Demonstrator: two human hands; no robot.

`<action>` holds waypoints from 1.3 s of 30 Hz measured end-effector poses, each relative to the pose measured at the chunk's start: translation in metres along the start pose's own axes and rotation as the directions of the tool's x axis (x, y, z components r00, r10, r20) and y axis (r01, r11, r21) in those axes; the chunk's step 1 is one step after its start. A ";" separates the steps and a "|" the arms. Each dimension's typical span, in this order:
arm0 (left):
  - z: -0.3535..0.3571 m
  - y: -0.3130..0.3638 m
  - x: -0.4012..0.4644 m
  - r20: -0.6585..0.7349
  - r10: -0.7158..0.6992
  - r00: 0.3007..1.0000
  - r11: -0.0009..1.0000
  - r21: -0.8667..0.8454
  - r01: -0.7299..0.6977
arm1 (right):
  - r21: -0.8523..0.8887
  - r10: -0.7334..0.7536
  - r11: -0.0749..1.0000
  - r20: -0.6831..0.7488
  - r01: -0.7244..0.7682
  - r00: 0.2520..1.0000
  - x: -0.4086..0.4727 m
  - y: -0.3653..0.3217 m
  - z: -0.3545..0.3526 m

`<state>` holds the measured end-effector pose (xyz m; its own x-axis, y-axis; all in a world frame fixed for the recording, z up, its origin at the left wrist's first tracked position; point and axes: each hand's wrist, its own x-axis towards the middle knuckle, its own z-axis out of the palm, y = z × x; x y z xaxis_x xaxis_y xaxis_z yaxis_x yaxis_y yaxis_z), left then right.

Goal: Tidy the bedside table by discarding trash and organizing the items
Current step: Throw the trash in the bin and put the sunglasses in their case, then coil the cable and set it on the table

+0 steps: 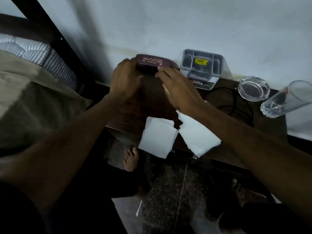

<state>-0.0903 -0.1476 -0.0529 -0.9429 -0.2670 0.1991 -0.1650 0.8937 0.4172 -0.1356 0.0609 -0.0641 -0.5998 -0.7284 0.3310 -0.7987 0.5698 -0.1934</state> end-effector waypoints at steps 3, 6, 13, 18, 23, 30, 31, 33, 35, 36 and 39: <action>-0.005 0.014 -0.054 -0.102 -0.210 0.972 0.968 -0.160 0.192 | 0.115 0.099 0.989 -0.058 -0.092 0.993 -0.050 -0.016 -0.013; -0.007 0.035 -0.113 -0.184 -0.447 0.875 0.873 -0.305 0.381 | 0.213 0.230 0.954 -0.057 -0.213 0.972 -0.101 -0.046 -0.017; 0.011 0.070 -0.191 -0.098 -0.817 0.568 0.516 -0.562 0.646 | 0.224 0.260 0.944 -0.047 -0.243 0.964 -0.161 -0.087 -0.017; 0.015 0.077 -0.213 0.188 -0.849 0.494 0.283 -0.627 0.726 | 0.139 0.439 0.896 -0.136 -0.422 0.888 -0.187 -0.036 -0.039; 0.030 0.093 -0.223 0.354 -0.799 0.486 0.142 -0.674 0.725 | 0.147 0.607 0.795 -0.230 -0.589 0.761 -0.229 0.015 -0.063; 0.022 0.107 -0.206 0.200 -0.780 0.593 0.384 -0.595 0.706 | 0.207 0.637 0.770 -0.241 -0.603 0.732 -0.234 0.018 -0.064; 0.020 0.107 -0.202 0.200 -0.775 0.599 0.401 -0.577 0.712 | 0.212 0.635 0.773 -0.238 -0.598 0.735 -0.234 0.017 -0.064; 0.022 0.103 -0.195 0.190 -0.771 0.608 0.440 -0.532 0.724 | 0.220 0.641 0.767 -0.227 -0.603 0.733 -0.235 0.018 -0.063; 0.025 0.100 -0.189 0.180 -0.758 0.626 0.485 -0.486 0.727 | 0.221 0.646 0.763 -0.221 -0.608 0.731 -0.235 0.019 -0.063; 0.028 0.098 -0.186 0.172 -0.748 0.641 0.508 -0.473 0.720 | 0.218 0.647 0.762 -0.221 -0.609 0.730 -0.236 0.021 -0.063; 0.031 0.096 -0.173 0.153 -0.736 0.659 0.550 -0.431 0.715 | 0.220 0.664 0.747 -0.215 -0.627 0.716 -0.235 0.024 -0.066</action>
<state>0.0478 -0.0040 -0.0747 -0.5441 -0.7790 -0.3117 -0.6401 0.1452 0.7545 -0.0108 0.2709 -0.0856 -0.9496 -0.0608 0.3074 -0.2311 0.7986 -0.5557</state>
